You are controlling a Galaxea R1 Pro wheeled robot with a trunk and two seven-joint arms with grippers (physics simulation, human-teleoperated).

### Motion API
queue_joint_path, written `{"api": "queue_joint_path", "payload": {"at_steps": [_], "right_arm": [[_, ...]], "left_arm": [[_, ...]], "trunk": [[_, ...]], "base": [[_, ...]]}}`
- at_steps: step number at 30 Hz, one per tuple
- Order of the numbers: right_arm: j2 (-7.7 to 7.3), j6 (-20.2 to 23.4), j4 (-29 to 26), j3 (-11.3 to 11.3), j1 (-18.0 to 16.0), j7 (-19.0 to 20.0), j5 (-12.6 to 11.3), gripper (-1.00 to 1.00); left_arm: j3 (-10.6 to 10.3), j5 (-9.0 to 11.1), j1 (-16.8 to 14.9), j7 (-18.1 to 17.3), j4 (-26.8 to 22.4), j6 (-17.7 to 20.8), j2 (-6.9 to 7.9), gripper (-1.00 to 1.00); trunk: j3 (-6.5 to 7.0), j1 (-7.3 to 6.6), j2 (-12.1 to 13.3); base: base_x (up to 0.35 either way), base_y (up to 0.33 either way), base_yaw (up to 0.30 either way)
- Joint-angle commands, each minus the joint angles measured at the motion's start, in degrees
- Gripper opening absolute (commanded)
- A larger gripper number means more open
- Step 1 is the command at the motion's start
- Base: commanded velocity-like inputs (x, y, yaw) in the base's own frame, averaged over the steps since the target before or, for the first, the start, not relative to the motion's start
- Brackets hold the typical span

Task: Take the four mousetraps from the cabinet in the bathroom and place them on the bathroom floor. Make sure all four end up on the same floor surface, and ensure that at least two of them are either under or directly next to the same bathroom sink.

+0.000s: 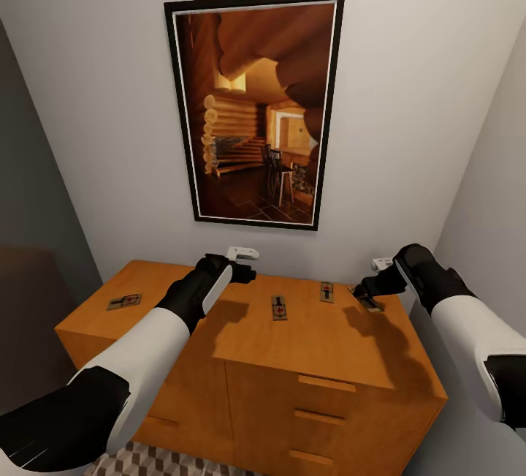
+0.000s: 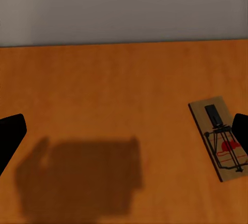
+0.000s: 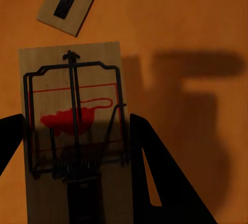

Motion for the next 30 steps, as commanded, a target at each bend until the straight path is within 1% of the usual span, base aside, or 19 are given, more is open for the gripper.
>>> {"api": "queue_joint_path", "payload": {"at_steps": [1,20,25,27,29,30], "right_arm": [[-0.07,0.15,-0.08,0.25,-0.05,0.51,0.42,-1.0],[-0.01,0.4,0.03,-0.13,-0.05,0.34,0.53,-1.0],[0.11,0.6,0.08,-0.61,-0.05,0.03,0.3,-1.0],[0.21,0.64,0.09,-1.13,-0.05,-0.92,0.24,-1.0],[0.41,0.66,0.09,-1.99,-0.05,-3.02,0.2,-1.0],[0.53,0.65,0.09,-2.96,-0.05,-5.08,0.18,-1.0]], "left_arm": [[-0.17,0.59,-0.06,0.53,-0.03,0.18,0.0,1.0],[-0.22,0.53,0.0,1.0,0.02,0.23,0.0,1.0],[-0.22,0.53,0.02,0.83,1.35,0.18,0.0,1.0],[-0.22,0.53,0.02,0.81,1.73,0.16,0.0,1.0],[-0.22,0.53,0.03,0.8,1.92,0.16,0.0,1.0],[-0.22,0.54,0.03,0.79,1.99,0.16,0.0,1.0]], "trunk": [[-0.11,0.02,-0.09],[-0.11,0.02,-0.09],[-0.11,0.02,-0.09],[-0.11,0.02,-0.09],[-0.11,0.02,-0.09],[-0.11,0.02,-0.09]], "base": [[0.0,0.0,0.0],[0.0,0.0,0.0],[0.0,0.0,0.0],[0.0,0.0,0.0],[0.0,0.0,0.0],[0.0,0.0,0.0]]}}
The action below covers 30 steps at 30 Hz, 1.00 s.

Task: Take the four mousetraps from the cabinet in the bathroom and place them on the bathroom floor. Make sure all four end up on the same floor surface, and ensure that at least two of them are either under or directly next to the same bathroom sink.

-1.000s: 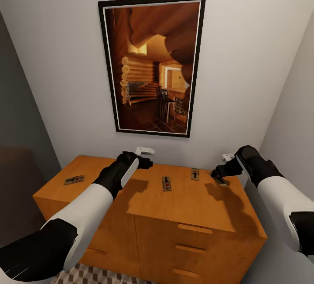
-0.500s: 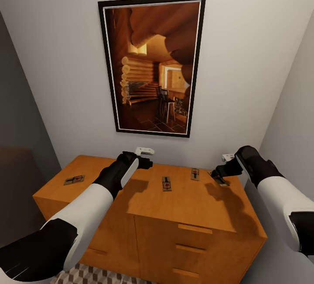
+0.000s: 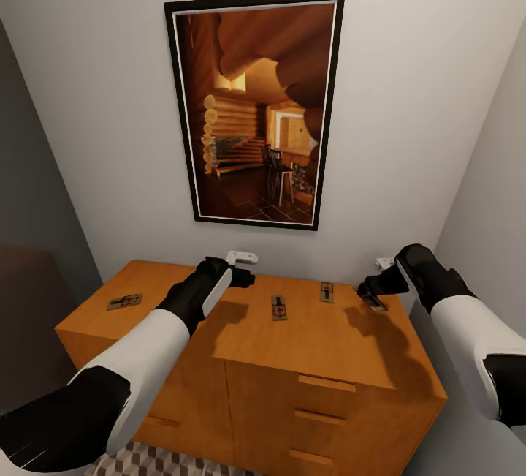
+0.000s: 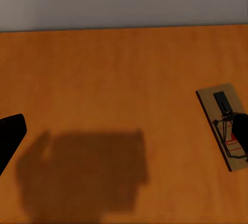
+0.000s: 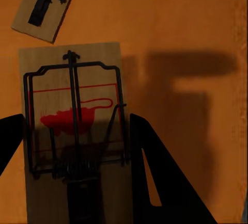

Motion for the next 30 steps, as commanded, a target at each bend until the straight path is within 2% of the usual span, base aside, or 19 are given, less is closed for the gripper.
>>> {"api": "queue_joint_path", "payload": {"at_steps": [1,5,7,9,11,14,16,25,30], "right_arm": [[0.01,0.19,-0.09,-0.43,-0.04,-0.78,0.25,-1.0],[0.73,0.01,-0.28,-6.29,-0.04,-10.55,0.24,-1.0],[1.11,-0.54,-0.36,-10.62,-0.04,-18.44,0.24,-1.0],[1.67,-1.44,-0.33,-13.02,-0.04,-22.91,0.16,-1.0],[2.73,-2.15,-0.29,-14.35,-0.04,-25.26,-0.01,-1.0],[4.68,-2.63,-0.26,-15.29,-0.04,-26.94,-0.27,-1.0],[5.41,-2.75,-0.24,-15.51,-0.04,-27.34,-0.38,-1.0],[7.0,-2.69,-0.09,-15.73,-0.04,-27.65,-0.61,-1.0],[7.18,-2.66,-0.08,-15.76,-0.02,-27.66,-0.62,-1.0]], "left_arm": [[-0.17,0.62,-0.06,0.51,-0.01,0.19,0.0,1.0],[-0.17,0.63,-0.06,0.51,0.07,0.18,0.0,1.0],[-0.17,0.6,-0.06,0.51,0.1,0.18,0.0,1.0],[-0.17,0.59,-0.06,0.51,0.1,0.18,0.0,1.0],[-0.17,0.59,-0.06,0.51,0.1,0.18,0.0,1.0],[-0.17,0.62,-0.06,0.51,0.1,0.18,0.0,1.0],[-0.17,0.61,-0.06,0.51,0.11,0.18,0.0,1.0],[-0.24,0.67,-0.07,0.42,0.12,0.18,0.0,1.0],[-0.25,0.67,-0.08,0.42,0.16,0.23,0.0,1.0]], "trunk": [[-0.11,0.02,-0.09],[-0.11,0.02,-0.09],[-0.11,0.02,-0.09],[-0.11,0.02,-0.09],[-0.11,0.02,-0.09],[-0.11,0.02,-0.09],[-0.11,0.02,-0.09],[-0.11,0.02,-0.09],[-0.11,0.02,-0.09]], "base": [[0.0,0.0,0.0],[0.0,0.0,0.0],[0.0,0.0,0.0],[0.0,0.0,0.0],[0.0,0.0,0.0],[0.0,0.0,0.0],[0.0,0.0,0.0],[0.032,-0.005,0.0],[0.201,-0.113,0.0]]}}
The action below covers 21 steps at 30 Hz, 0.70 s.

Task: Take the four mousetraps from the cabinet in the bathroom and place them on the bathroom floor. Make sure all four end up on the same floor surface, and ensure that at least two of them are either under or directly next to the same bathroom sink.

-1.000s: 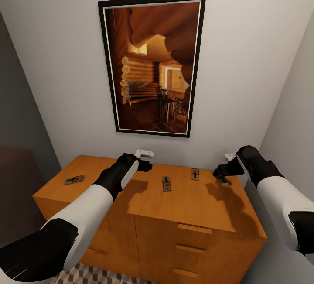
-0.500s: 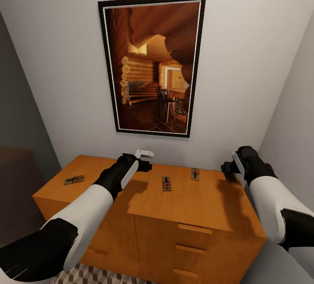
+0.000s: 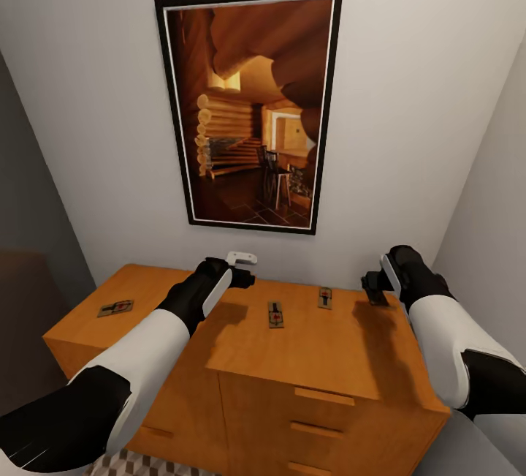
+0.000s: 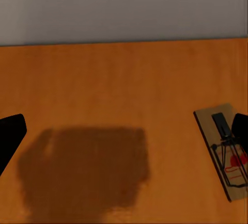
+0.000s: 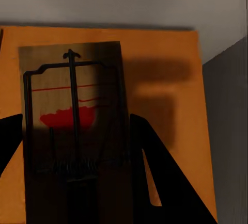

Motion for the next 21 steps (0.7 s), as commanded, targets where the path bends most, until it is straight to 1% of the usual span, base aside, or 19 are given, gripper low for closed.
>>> {"api": "queue_joint_path", "payload": {"at_steps": [1,5,8,18,20,21], "right_arm": [[0.04,0.22,-0.05,-0.2,-0.04,-0.14,-0.12,-1.0],[0.06,0.39,-0.05,-0.2,-0.03,-0.14,-0.09,-1.0],[0.02,0.52,-0.05,-0.24,0.04,-0.11,-0.12,-1.0],[-0.03,2.12,-0.05,-0.19,0.44,-0.04,-0.08,-1.0],[-0.02,2.2,-0.03,-0.15,0.52,0.3,-0.08,-1.0],[-0.02,2.24,0.01,-0.02,0.56,1.19,-0.06,-1.0]], "left_arm": [[-0.2,0.61,-0.06,0.52,-0.02,0.2,0.0,1.0],[-0.25,0.61,-0.05,0.54,-0.08,0.22,0.0,1.0],[-0.24,0.61,-0.05,0.53,-0.07,0.22,0.0,1.0],[-0.18,0.61,-0.05,0.52,-0.01,0.22,0.0,1.0],[-0.18,0.61,-0.05,0.52,-0.01,0.22,0.0,1.0],[-0.18,0.61,-0.05,0.52,-0.01,0.22,0.0,1.0]], "trunk": [[-0.1,0.04,-0.08],[-0.1,0.04,-0.08],[-0.1,0.04,-0.08],[-0.1,0.04,-0.08],[-0.1,0.04,-0.08],[-0.1,0.04,-0.08]], "base": [[0.252,-0.164,0.0],[0.246,-0.161,0.0],[0.103,-0.063,0.0],[0.017,-0.01,0.0],[0.001,-0.001,0.0],[0.0,0.0,0.0]]}}
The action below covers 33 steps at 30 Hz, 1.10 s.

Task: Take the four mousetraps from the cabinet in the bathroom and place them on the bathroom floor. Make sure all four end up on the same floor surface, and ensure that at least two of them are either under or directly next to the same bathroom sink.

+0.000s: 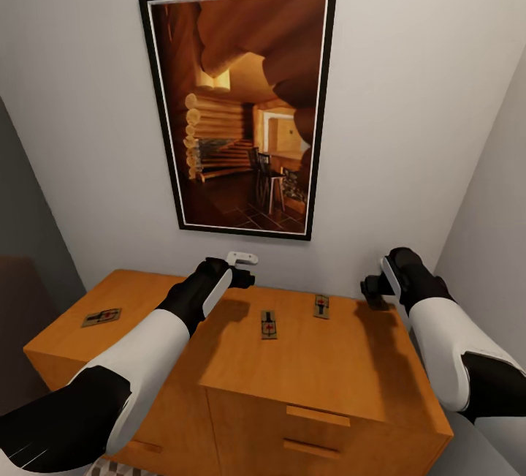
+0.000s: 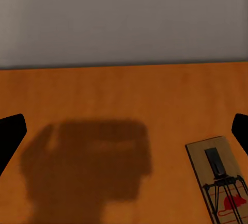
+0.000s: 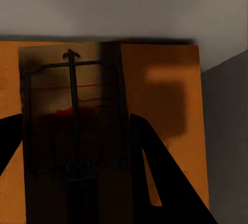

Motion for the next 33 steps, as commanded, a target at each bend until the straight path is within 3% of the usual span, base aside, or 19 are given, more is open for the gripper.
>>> {"api": "queue_joint_path", "payload": {"at_steps": [1,3,5,7,9,10,11,12,13,14,16,17,22,29,31,33], "right_arm": [[0.03,0.23,-0.02,-0.12,-0.04,0.73,0.13,-1.0],[-0.11,0.29,0.5,0.54,-0.01,3.67,0.52,-1.0],[-0.43,0.3,1.34,2.58,0.01,7.5,1.45,-1.0],[-0.71,0.21,1.97,6.32,0.06,12.48,2.95,-1.0],[-0.95,-0.11,2.5,13.18,0.09,21.88,5.07,-1.0],[-1.01,-0.19,2.57,15.09,0.09,24.67,5.6,-1.0],[-1.25,-0.4,2.68,18.94,0.1,30.51,6.65,-1.0],[-1.45,-0.62,2.72,20.86,0.1,33.44,7.18,-1.0],[-2.05,-1.43,2.77,24.58,0.1,39.13,8.22,-1.0],[-2.42,-2.05,2.79,26.34,0.1,41.81,8.73,-1.0],[-4.27,-5.66,2.84,31.74,0.11,51.09,10.38,-1.0],[-6.22,-8.96,2.91,34.24,0.11,57.7,11.26,-1.0],[-7.67,-11.22,4.73,35.85,0.16,62.11,12.59,-1.0],[-7.88,-11.73,5.43,37.32,0.26,64.05,14.64,-1.0],[-7.84,-11.76,5.28,40.14,0.27,66.29,14.92,-1.0],[-7.82,-11.79,5.09,44.65,0.28,69.65,15.17,-1.0]], "left_arm": [[-0.16,0.61,-0.06,0.52,-0.04,0.19,0.0,1.0],[-0.16,0.59,-0.06,0.52,-0.04,0.19,0.0,1.0],[-0.16,0.58,-0.06,0.52,-0.03,0.19,0.0,1.0],[-0.16,0.58,-0.06,0.52,-0.03,0.19,0.0,1.0],[-0.16,0.55,-0.06,0.52,-0.03,0.19,0.0,1.0],[-0.16,0.54,-0.06,0.52,-0.03,0.19,0.0,1.0],[-0.16,0.53,-0.06,0.52,-0.03,0.19,0.0,1.0],[-0.16,0.53,-0.06,0.52,-0.03,0.19,0.0,1.0],[-0.14,0.53,-0.06,0.53,-0.03,0.19,0.0,1.0],[-0.14,0.53,-0.06,0.53,-0.03,0.19,0.0,1.0],[-0.15,0.52,-0.06,0.57,-0.03,0.19,0.0,1.0],[-0.14,0.52,-0.06,0.59,-0.03,0.19,0.0,1.0],[-0.15,0.52,-0.06,0.6,-0.03,0.19,0.0,1.0],[-0.16,0.52,-0.06,0.6,-0.03,0.22,0.0,1.0],[-0.16,0.52,-0.07,0.59,-0.03,0.24,0.0,1.0],[-0.19,0.52,-0.07,0.55,-0.03,0.3,0.0,1.0]], "trunk": [[-0.1,0.02,-0.09],[-0.1,0.02,-0.09],[-0.1,0.02,-0.09],[-0.1,0.02,-0.09],[-0.1,0.02,-0.09],[-0.1,0.02,-0.09],[-0.1,0.02,-0.09],[-0.1,0.02,-0.09],[-0.1,0.02,-0.09],[-0.1,0.02,-0.09],[-0.1,0.02,-0.09],[-0.1,0.02,-0.09],[-0.1,0.02,-0.09],[-0.1,0.02,-0.09],[-0.1,0.02,-0.09],[-0.1,0.02,-0.09]], "base": [[0.0,0.0,0.0],[0.0,0.0,0.0],[0.0,0.0,0.0],[0.0,0.0,0.0],[0.0,0.0,0.0],[0.0,0.0,0.0],[0.0,0.0,0.0],[0.0,0.0,0.0],[0.0,0.0,0.0],[0.0,0.0,0.0],[0.0,0.0,0.0],[0.0,0.0,0.0],[0.0,0.0,0.0],[0.0,0.0,0.0],[0.0,0.0,0.0],[0.0,0.0,0.0]]}}
